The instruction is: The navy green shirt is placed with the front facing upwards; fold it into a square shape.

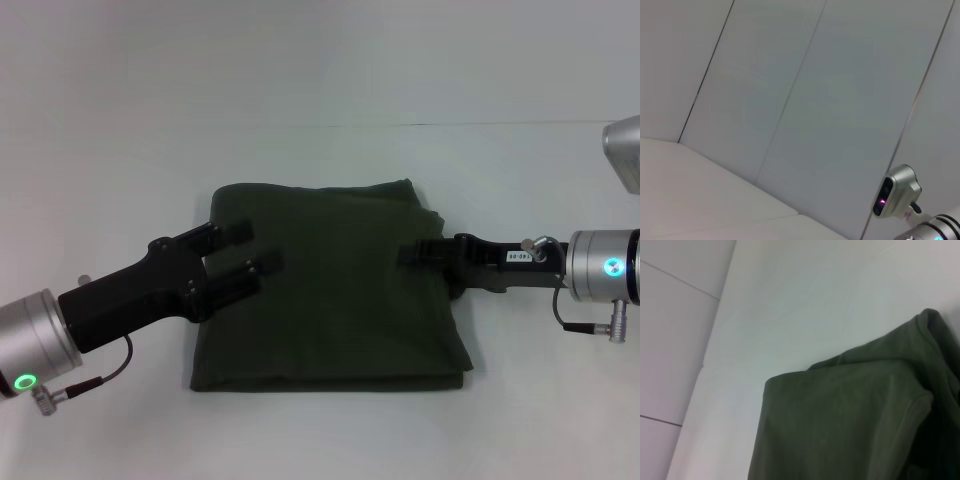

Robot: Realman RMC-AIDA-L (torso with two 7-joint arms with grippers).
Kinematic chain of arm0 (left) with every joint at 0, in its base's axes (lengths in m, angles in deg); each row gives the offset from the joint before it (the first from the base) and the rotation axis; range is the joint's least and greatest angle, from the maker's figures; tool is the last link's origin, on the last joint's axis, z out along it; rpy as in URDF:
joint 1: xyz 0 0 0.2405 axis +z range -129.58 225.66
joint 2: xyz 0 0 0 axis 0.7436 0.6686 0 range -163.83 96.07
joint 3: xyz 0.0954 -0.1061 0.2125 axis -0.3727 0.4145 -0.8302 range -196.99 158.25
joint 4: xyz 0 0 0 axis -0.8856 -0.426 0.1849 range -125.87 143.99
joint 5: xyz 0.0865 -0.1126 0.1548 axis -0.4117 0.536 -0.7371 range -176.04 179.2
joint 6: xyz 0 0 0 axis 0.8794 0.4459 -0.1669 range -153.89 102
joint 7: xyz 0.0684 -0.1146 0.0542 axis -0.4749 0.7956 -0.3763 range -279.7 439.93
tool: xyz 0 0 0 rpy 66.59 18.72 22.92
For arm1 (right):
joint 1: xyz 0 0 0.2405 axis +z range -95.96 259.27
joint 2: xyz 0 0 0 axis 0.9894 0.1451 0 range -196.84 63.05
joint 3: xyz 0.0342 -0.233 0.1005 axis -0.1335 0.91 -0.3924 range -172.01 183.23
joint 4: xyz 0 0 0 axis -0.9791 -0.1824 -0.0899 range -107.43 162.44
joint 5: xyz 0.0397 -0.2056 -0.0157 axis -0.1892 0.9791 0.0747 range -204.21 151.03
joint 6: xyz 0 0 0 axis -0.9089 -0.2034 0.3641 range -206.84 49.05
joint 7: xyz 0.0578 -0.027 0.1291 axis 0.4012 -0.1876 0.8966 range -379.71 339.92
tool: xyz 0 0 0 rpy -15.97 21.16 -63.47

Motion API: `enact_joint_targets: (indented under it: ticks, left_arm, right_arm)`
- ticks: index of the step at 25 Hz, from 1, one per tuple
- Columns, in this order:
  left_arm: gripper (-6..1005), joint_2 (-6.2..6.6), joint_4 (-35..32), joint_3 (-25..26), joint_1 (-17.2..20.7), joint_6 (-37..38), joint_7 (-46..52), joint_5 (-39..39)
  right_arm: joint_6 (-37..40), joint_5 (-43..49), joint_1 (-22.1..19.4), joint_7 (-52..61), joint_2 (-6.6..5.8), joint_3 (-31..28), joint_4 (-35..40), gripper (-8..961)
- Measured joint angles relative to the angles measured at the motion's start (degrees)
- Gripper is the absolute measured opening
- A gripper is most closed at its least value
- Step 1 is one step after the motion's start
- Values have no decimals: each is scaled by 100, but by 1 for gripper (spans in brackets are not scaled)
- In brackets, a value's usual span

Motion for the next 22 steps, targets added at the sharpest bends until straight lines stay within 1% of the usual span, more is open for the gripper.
enact_joint_targets:
  ticks: [3,9,13,16,17,18,22]
  left_arm:
    - [672,0,0,-2,-6,0,0,0]
    - [673,0,3,13,-5,0,0,0]
    - [673,0,46,20,-8,0,0,0]
    - [674,0,52,21,-17,-15,0,0]
    - [674,0,52,21,-34,-43,0,0]
    - [674,0,52,21,-34,-43,0,0]
    - [673,1,53,21,-55,-58,0,0]
  right_arm:
    - [-40,0,-21,1,3,13,30,683]
    - [-48,0,-62,4,-84,7,64,684]
    - [-142,0,-57,1,-96,11,49,684]
    - [-291,0,-15,-35,-36,90,8,684]
    - [-451,0,7,-38,63,256,8,683]
    - [-454,0,7,-43,87,275,10,683]
    - [-450,0,-1,-49,115,311,36,684]
